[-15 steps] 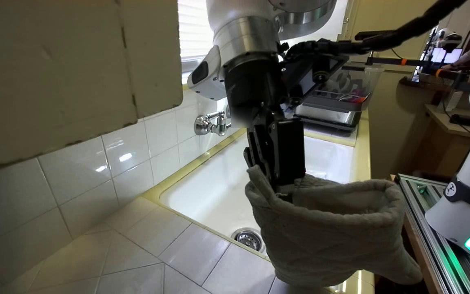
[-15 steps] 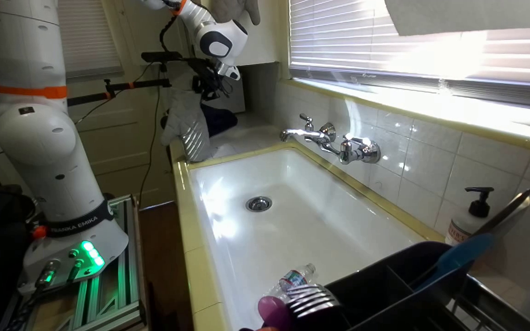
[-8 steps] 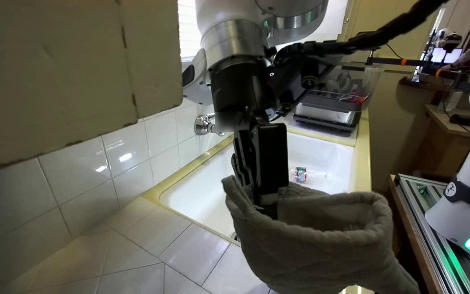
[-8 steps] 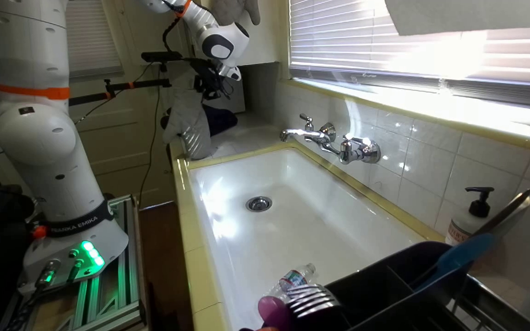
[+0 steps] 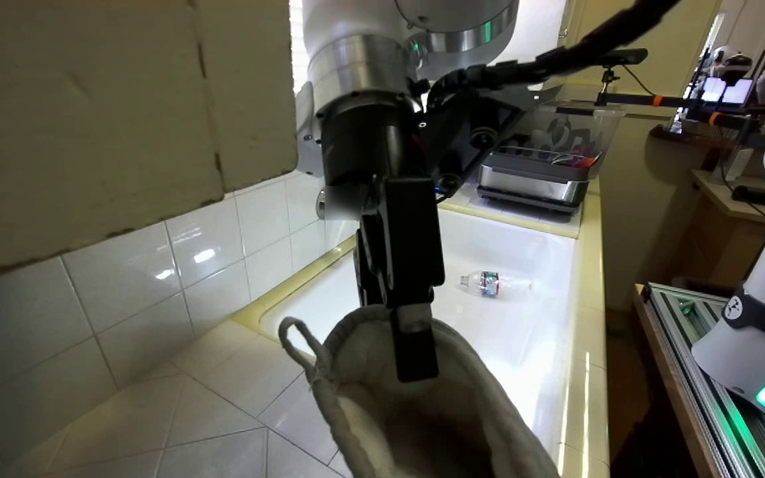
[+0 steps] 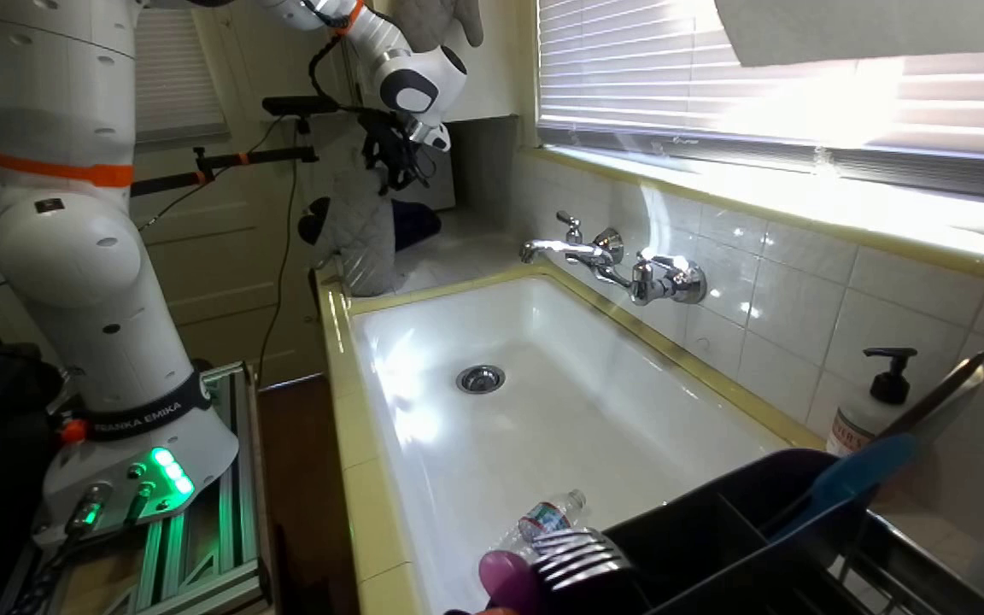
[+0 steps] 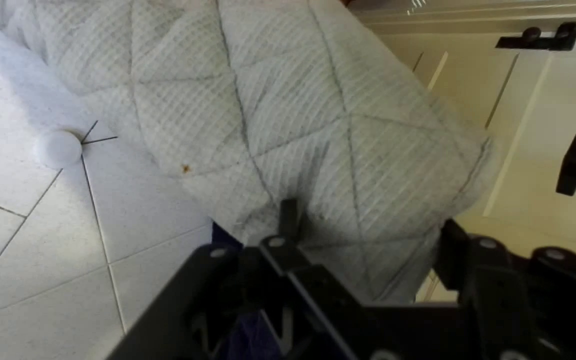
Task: Unhang the oven mittens
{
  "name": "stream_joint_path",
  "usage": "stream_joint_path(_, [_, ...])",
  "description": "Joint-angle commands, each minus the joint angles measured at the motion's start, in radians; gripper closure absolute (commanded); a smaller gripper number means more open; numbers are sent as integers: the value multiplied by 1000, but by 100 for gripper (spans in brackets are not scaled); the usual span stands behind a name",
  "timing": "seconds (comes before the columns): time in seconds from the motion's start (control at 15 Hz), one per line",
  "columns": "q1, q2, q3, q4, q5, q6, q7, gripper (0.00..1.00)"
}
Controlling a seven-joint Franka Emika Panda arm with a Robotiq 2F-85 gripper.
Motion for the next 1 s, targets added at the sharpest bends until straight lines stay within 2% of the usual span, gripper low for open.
stream_joint_path(0.0, [3,14,-1,17,3,21,22,5])
stream_joint_path(0.13, [-1,11,-5,15,4,24,29,0])
stream_joint_path(0.67, [-23,-22,-30,-5,7,57,61,0])
stream_joint_path(0.93, [-28,-84,-33,-19,-10,95,52,0])
